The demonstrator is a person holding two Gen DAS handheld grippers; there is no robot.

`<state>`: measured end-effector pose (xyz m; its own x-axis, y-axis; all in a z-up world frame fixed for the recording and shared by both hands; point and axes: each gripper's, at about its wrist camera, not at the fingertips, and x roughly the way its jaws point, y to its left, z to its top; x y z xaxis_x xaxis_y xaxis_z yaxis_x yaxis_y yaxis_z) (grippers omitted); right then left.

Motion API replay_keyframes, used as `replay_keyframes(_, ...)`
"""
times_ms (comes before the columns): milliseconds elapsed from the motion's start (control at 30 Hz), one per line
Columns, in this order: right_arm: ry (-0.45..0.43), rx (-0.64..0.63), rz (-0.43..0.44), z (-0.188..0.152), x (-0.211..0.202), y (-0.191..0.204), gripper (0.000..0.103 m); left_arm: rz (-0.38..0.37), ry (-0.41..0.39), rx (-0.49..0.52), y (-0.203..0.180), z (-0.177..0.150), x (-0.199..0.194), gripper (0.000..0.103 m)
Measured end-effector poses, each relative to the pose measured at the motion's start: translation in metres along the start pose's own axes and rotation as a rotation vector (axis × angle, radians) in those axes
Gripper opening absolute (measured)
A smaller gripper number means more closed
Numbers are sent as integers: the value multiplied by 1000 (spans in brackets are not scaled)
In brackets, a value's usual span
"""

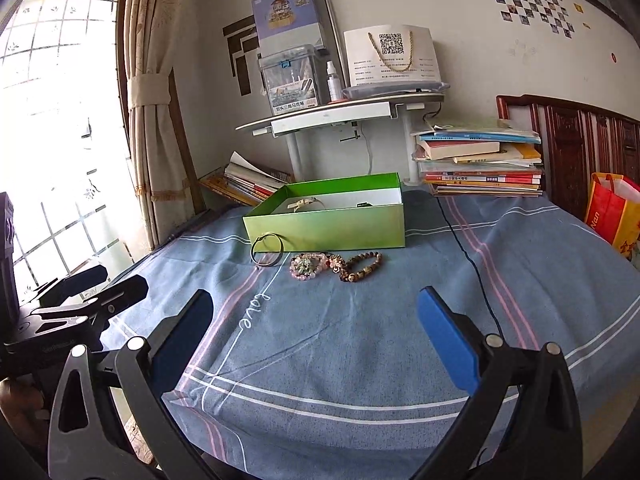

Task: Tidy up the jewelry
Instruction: 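Withdraw both tools from the box back above the bed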

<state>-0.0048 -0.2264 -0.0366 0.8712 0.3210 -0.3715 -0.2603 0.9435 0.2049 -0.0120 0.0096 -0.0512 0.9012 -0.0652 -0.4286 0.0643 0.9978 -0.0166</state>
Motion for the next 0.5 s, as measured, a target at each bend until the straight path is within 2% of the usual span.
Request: replay_keyframes(500,19,16,-11,-3,6,-6,100,0,22,-10,2,-1,10,98)
